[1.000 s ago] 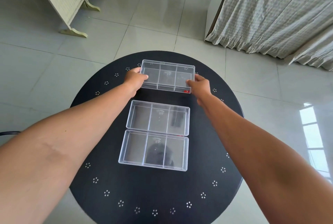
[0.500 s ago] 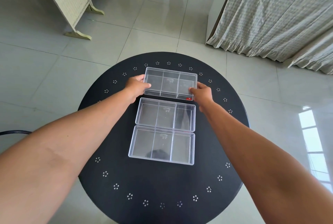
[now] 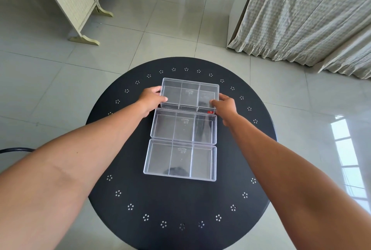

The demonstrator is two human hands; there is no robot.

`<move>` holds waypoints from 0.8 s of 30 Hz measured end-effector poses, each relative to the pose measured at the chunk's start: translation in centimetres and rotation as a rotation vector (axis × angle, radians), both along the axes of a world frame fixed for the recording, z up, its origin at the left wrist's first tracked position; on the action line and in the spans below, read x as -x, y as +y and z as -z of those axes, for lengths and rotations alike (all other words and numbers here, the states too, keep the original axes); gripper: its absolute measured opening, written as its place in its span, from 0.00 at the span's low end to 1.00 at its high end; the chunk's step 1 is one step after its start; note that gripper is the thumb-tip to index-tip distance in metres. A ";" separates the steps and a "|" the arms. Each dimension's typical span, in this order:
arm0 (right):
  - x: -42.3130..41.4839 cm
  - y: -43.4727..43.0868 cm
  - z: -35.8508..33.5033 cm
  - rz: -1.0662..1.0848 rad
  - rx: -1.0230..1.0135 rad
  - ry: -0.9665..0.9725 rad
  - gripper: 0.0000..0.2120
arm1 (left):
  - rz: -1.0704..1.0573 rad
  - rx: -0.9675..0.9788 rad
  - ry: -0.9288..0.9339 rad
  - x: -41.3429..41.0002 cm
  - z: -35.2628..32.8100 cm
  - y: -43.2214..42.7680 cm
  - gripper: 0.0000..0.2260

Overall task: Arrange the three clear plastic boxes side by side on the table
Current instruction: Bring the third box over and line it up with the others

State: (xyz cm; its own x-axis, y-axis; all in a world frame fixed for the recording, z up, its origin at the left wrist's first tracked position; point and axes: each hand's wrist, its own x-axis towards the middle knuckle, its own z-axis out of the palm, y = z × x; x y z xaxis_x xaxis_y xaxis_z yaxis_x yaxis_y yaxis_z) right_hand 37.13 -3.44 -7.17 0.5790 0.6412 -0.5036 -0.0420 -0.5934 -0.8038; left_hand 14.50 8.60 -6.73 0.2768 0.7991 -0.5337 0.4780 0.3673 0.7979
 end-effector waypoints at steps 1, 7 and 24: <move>0.0 0.0 0.0 -0.006 0.016 -0.013 0.11 | -0.014 -0.006 0.018 0.0 0.0 -0.1 0.27; 0.1 -0.3 0.4 0.000 0.084 -0.063 0.10 | -0.069 -0.009 0.051 0.5 -0.2 -0.5 0.26; 0.7 -1.0 0.6 -0.016 0.071 -0.053 0.10 | -0.076 -0.006 0.058 1.0 -0.4 -1.3 0.23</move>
